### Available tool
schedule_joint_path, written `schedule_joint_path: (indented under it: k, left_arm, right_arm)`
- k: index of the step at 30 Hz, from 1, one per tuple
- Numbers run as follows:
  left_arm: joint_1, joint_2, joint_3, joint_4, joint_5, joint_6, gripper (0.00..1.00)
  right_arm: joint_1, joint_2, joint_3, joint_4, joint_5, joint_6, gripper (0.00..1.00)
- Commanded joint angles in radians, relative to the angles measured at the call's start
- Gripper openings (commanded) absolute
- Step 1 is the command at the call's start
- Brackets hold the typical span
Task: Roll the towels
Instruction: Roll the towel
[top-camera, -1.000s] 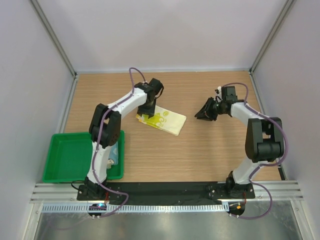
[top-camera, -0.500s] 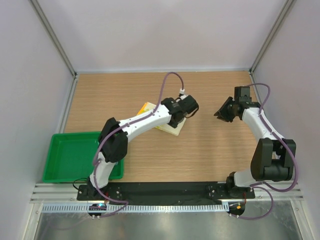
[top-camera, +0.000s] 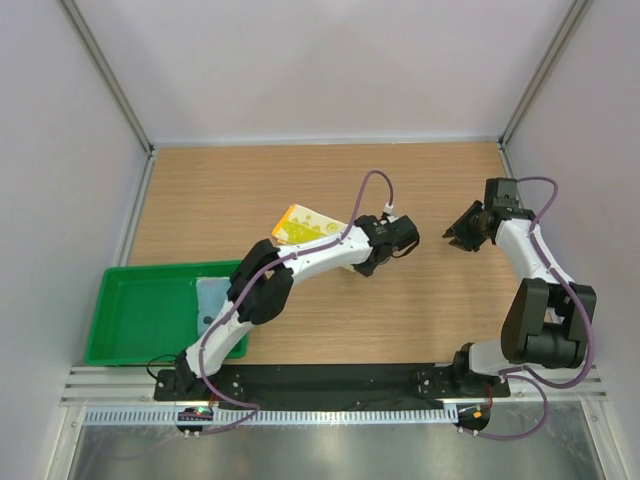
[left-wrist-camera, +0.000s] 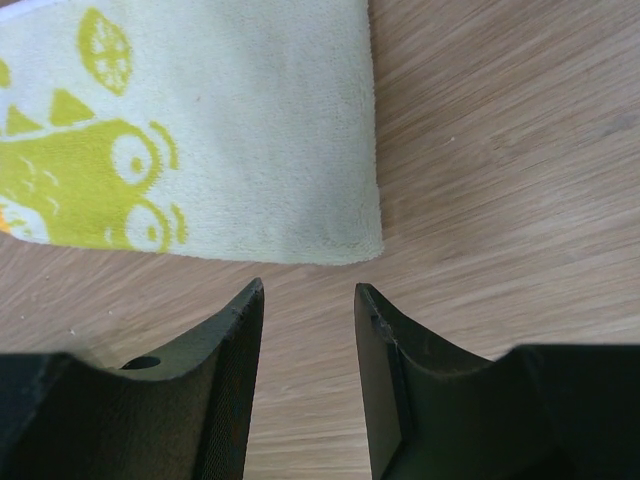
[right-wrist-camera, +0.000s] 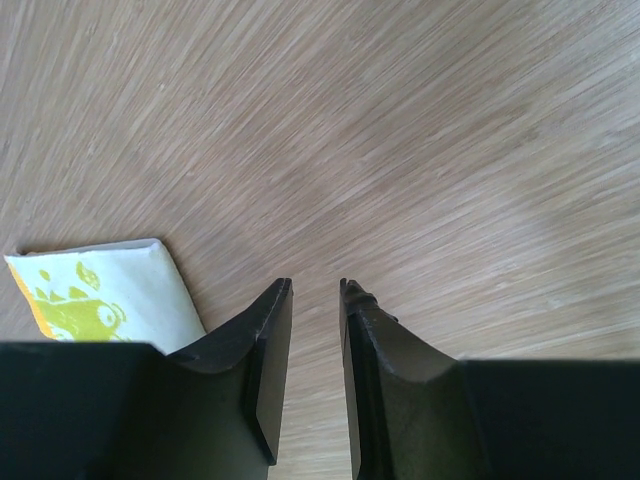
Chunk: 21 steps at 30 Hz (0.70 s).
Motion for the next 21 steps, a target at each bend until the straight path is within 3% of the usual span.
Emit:
schedule_joint_path:
  k: [1, 21]
  left_arm:
    - [-0.013, 0.005, 0.043, 0.012, 0.022, -0.022, 0.43]
    - [-0.013, 0.146, 0.113, 0.003, 0.024, -0.025, 0.45]
  right_arm:
    - [0.0, -0.039, -0.008, 0.002, -0.014, -0.006, 0.33]
    - [-0.002, -0.016, -0.025, 0.029, -0.037, -0.015, 0.33]
